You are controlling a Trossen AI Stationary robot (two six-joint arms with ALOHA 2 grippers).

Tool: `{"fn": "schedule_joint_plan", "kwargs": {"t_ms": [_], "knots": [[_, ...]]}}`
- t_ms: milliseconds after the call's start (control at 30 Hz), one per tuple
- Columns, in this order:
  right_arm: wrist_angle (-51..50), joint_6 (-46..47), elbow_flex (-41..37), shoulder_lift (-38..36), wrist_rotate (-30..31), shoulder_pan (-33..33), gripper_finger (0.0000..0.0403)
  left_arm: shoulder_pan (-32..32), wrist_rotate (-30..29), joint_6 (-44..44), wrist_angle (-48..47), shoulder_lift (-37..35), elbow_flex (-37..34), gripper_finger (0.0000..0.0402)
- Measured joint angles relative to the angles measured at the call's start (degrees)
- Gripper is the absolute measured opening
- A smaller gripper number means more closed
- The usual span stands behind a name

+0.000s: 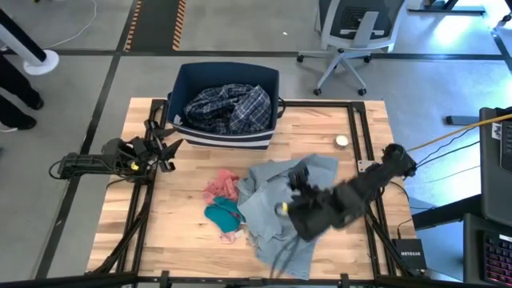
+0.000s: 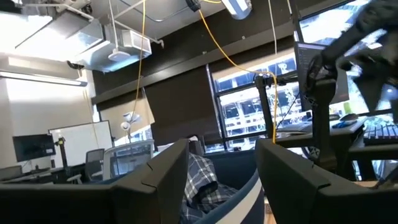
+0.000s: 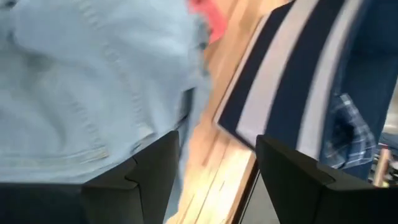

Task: Sort clothes
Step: Put the blue jeans into the blue laundry organizer

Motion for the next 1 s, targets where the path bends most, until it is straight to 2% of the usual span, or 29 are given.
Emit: {"fn": "schedule_joint_plan", "kwargs": {"t_ms": [167,267,400,500,833,1000], "knots": [[0.4,12.9,-12.7,0.0,2.4,6.9,0.0232,0.0,0.0,0.0,0.1,0.0,0.0,0.0180],[6.5,19.8,-19.4,0.0,2.4,9.8,0.0232,0.0,0.0,-0.1,0.1,0.0,0.0,0.0180],[20.2,20.9,-25.7,0.0,-1.7,11.9,0.0232,0.0,0.0,-1.3,0.1,0.0,0.0,0.0180],[26.6,20.9,-28.0,0.0,-5.7,12.2,0.0232,0.0,-0.1,-1.7,0.3,0.0,0.0,0.0180],[21.8,29.4,-35.6,-0.1,-6.2,12.0,0.0232,0.0,-0.1,-1.9,0.3,0.0,0.0,0.0180],[22.9,35.6,-41.8,-3.7,-6.9,12.6,0.0232,0.0,-0.1,-0.2,0.3,0.0,0.0,0.0180]]}}
